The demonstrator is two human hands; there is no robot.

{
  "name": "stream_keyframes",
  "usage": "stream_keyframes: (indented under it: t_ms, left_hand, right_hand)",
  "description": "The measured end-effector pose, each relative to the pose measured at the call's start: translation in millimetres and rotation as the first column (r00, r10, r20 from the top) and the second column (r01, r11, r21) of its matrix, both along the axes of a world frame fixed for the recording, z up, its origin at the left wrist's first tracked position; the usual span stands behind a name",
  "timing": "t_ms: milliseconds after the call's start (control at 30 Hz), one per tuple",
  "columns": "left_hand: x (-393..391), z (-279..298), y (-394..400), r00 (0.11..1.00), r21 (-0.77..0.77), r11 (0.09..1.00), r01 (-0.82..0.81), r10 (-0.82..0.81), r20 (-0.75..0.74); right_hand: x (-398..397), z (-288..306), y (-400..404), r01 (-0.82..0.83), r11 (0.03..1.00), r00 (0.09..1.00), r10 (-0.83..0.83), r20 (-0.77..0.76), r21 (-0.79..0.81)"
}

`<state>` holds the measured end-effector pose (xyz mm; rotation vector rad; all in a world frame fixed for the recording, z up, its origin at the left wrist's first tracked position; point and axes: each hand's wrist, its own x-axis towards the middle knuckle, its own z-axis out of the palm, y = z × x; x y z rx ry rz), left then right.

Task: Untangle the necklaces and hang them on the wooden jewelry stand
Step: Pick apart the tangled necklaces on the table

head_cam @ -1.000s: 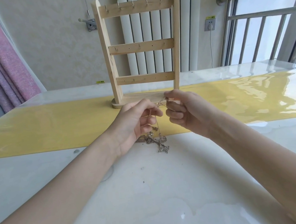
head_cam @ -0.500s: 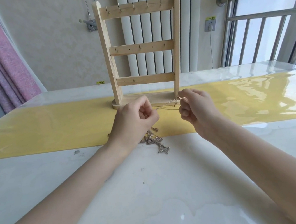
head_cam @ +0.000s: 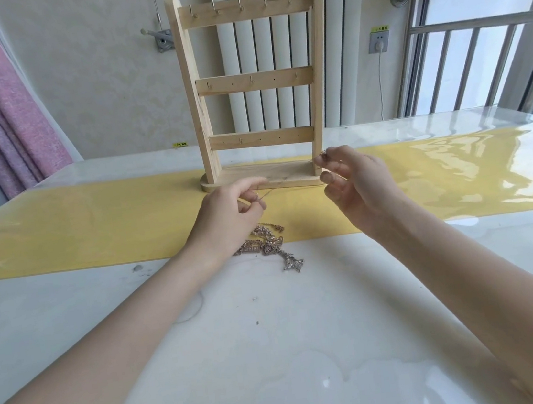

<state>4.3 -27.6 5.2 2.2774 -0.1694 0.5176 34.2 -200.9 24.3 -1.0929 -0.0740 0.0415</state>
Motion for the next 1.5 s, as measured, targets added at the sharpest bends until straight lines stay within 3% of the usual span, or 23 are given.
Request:
stream_keyframes:
  t_ms: [133, 267, 333, 667, 867, 967, 1067, 1200, 1333, 1500]
  left_hand:
    - [0, 0, 0, 1.0, -0.002, 1.0, -0.004, 0.004, 0.018]
    - [4, 0, 3, 0.994, -0.027, 0.994, -0.105, 0.106, 0.038]
    - [6, 1, 6, 0.99, -0.049, 0.99, -0.132, 0.134, 0.033]
    - [7, -1, 9, 0.971, -0.107, 0.976, -0.192, 0.204, 0.122]
    - [7, -1, 9, 0.964, -0.147, 0.965, -0.216, 0.234, 0.126]
    - [6, 0, 8, 0.984, -0.196, 0.968, -0.154, 0.169, 0.064]
    - [1, 4, 0, 0.999, -0.298, 0.955, 0.002, -0.011, -0.03]
    - [-1, 0, -8, 0.984, -0.217, 0.96, 0.178, -0.176, 0.031]
    - [2, 1, -2, 0.988, -0.191, 0.971, 0.145, -0.131, 0.085]
    - [3, 4, 3, 0.994, -0.311, 0.945, 0.101, -0.088, 0.058]
  right_hand:
    - [1, 0, -2, -0.079, 0.995, 0.996, 0.081, -0.035, 0.059]
    - [3, -6, -2, -0.052, 0.974, 0.999, 0.054, 0.001, -0.222]
    - [3, -9, -2, -0.045, 0.96, 0.999, 0.045, -0.006, -0.277]
    - [2, -8, -2, -0.133, 0.991, 0.991, 0.132, -0.026, -0.013]
    - [1, -12, 4, -0.143, 0.985, 0.99, 0.141, -0.025, -0.097]
    - [-1, -14, 7, -0.174, 0.969, 0.985, 0.172, -0.023, -0.174]
    - [-4, -14, 9, -0.245, 0.935, 0.968, 0.249, -0.017, -0.258]
    - [-8, -13, 11, -0.302, 0.899, 0.946, 0.323, 0.015, -0.317]
    - [-11, -13, 13, -0.271, 0.89, 0.949, 0.312, 0.055, -0.367]
    - [-11, -9, 13, -0.269, 0.919, 0.954, 0.295, 0.052, -0.289]
